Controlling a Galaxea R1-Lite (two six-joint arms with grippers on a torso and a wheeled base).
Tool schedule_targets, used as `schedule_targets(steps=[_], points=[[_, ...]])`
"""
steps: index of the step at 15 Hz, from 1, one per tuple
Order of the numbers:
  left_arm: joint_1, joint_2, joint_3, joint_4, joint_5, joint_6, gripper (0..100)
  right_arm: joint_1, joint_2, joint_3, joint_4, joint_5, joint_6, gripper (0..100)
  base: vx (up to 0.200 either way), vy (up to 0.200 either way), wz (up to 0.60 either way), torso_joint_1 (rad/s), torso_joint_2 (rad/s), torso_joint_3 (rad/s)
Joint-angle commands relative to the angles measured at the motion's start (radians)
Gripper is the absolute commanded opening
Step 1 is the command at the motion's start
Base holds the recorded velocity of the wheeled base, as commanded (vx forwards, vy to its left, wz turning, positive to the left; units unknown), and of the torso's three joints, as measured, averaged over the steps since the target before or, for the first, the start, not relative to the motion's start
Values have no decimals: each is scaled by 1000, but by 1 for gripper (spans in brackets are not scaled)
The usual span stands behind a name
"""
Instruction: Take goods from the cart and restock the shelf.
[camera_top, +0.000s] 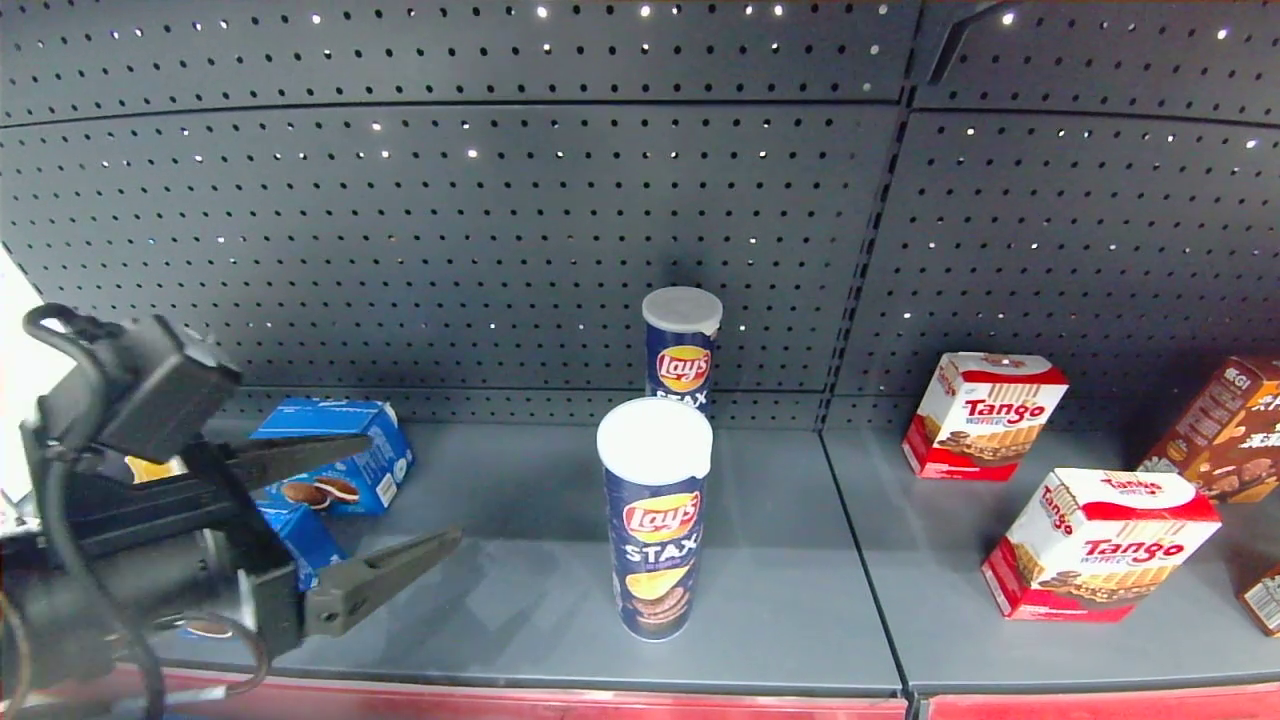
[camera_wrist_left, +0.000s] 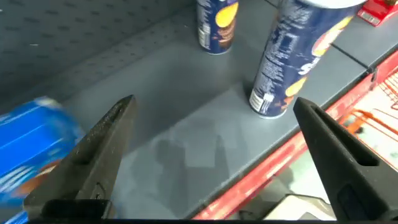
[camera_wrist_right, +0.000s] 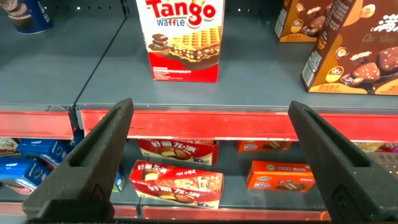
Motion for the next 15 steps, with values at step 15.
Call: schedule_targets(steps=[15], points=[[-123, 550, -116, -174, 48, 89, 100, 0, 1, 0, 0, 0, 0, 100, 0, 0, 0, 0, 0, 0]])
